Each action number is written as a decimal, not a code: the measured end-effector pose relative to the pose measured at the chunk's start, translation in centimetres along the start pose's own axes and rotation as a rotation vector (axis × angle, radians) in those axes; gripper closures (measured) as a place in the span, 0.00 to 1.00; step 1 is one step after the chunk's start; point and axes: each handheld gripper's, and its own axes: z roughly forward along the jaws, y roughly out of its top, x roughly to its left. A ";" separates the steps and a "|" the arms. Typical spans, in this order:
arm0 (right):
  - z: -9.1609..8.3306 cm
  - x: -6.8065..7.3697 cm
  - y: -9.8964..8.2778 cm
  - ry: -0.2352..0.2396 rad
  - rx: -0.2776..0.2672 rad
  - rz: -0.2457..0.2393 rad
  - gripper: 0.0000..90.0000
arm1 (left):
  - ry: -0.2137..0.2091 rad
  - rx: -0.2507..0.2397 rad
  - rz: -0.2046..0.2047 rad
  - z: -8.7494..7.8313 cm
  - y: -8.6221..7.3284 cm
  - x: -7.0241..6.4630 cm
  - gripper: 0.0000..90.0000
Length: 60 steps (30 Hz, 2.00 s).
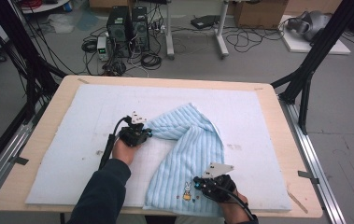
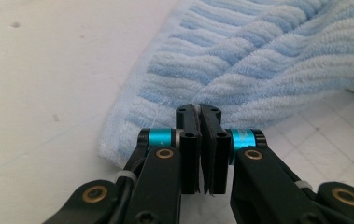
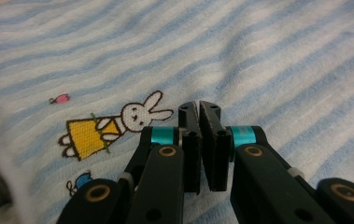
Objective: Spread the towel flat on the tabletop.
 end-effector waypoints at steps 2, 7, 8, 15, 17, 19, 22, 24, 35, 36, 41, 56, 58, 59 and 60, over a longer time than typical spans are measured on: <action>-0.2 0.1 -0.2 0.039 0.001 0.005 0.97 | 0.015 -0.009 -0.010 -0.3 0.2 0.5 0.96; -1.0 1.1 -0.9 0.109 0.005 -0.022 0.97 | 0.040 -0.019 -0.059 -0.7 0.1 2.1 0.96; -1.1 1.3 -1.1 0.117 0.007 -0.031 0.97 | 0.046 -0.021 -0.069 -0.7 0.1 2.4 0.96; -1.8 2.6 -1.9 0.199 0.012 -0.081 0.97 | 0.070 -0.039 -0.115 -1.0 -0.2 3.8 0.96; -1.8 2.6 -1.8 0.207 0.010 -0.085 0.95 | 0.062 -0.043 -0.117 -0.8 -0.3 3.6 0.95; -1.9 2.3 -1.5 0.212 -0.005 -0.075 0.88 | 0.047 -0.058 -0.132 -0.6 -0.2 3.2 0.89; -1.9 1.3 -0.8 0.195 -0.056 -0.039 0.77 | 0.034 -0.087 -0.155 -0.8 -0.1 2.8 0.63; -1.8 0.2 -0.2 0.166 -0.087 -0.020 0.73 | 0.017 -0.104 -0.152 -1.1 -0.2 2.5 0.57; 1.2 -7.1 3.9 -0.134 -0.059 0.076 0.50 | -0.077 -0.153 -0.102 -3.7 -2.1 1.3 0.51; 1.6 -7.6 4.3 -0.153 -0.053 0.074 0.50 | -0.087 -0.148 -0.099 -4.0 -2.2 1.3 0.51; 2.8 -9.3 5.6 -0.229 0.005 0.067 0.59 | -0.150 -0.148 -0.059 -4.7 -2.8 0.3 0.51; 4.2 -11.0 5.2 -0.266 0.085 0.068 0.94 | -0.257 -0.116 -0.003 -5.3 -3.5 -2.6 0.65; 4.0 -11.3 5.1 -0.310 0.086 0.078 0.94 | -0.263 -0.117 -0.011 -5.4 -3.8 -3.2 0.69; 3.9 -11.4 5.0 -0.326 0.083 0.088 0.94 | -0.266 -0.125 -0.021 -5.4 -3.9 -3.4 0.70; 3.7 -11.6 5.0 -0.349 0.080 0.092 0.94 | -0.274 -0.128 -0.031 -5.3 -4.1 -3.6 0.70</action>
